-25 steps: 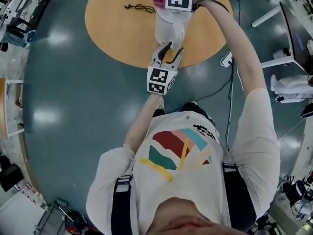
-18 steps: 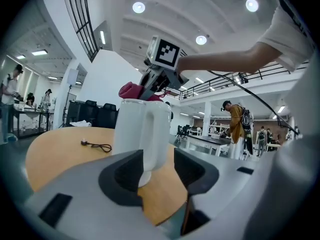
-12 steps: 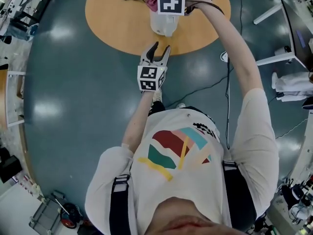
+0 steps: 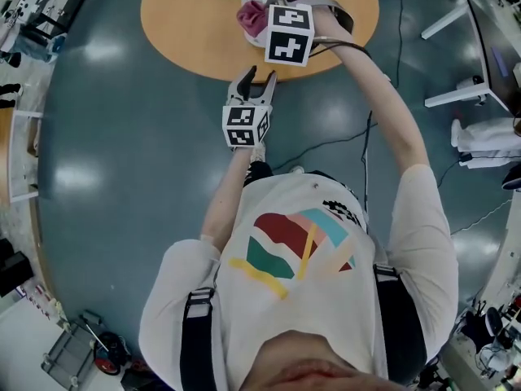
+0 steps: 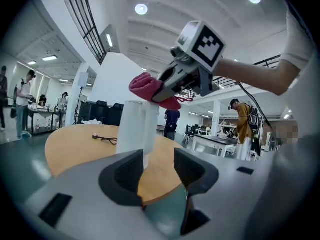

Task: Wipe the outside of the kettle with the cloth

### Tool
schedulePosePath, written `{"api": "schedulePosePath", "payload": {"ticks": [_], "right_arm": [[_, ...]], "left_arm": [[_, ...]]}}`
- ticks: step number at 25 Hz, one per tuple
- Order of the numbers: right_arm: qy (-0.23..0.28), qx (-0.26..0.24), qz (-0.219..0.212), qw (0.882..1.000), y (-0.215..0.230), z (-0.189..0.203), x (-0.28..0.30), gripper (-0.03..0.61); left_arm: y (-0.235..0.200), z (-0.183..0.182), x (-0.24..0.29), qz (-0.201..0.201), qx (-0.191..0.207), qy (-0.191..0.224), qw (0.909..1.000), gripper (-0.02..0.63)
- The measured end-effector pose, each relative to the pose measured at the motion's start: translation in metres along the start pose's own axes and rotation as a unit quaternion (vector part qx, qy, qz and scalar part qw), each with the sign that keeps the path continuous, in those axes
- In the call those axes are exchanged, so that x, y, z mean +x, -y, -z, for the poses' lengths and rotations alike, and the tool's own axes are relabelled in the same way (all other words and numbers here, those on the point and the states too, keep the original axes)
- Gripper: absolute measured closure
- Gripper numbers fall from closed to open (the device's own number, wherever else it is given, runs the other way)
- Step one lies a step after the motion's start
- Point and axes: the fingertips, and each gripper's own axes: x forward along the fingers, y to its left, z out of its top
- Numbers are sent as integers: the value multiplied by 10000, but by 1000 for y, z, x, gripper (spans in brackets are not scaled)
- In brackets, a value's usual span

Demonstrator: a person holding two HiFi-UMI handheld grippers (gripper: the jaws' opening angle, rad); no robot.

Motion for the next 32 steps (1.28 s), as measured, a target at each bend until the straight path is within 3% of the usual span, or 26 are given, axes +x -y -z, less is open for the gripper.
{"api": "schedulePosePath", "payload": {"ticks": [3, 11, 18, 24, 32], "right_arm": [[84, 206, 235, 9995, -19, 0, -3, 532], [26, 422, 178, 9989, -82, 5, 31, 532], [97, 866, 753, 9933, -97, 11, 69, 532], [100, 1052, 1033, 9890, -103, -5, 95, 531], [68, 1273, 1238, 9841, -105, 12, 140, 531]], "left_arm": [[-9, 13, -8, -97, -108, -129, 9998, 394], [-56, 35, -32, -626, -424, -337, 9966, 394], [-88, 44, -44, -981, -465, -588, 9923, 394], [-118, 51, -52, -1030, -526, -865, 9895, 394], [-140, 61, -7, -772, -426, -1067, 9904, 394]]}}
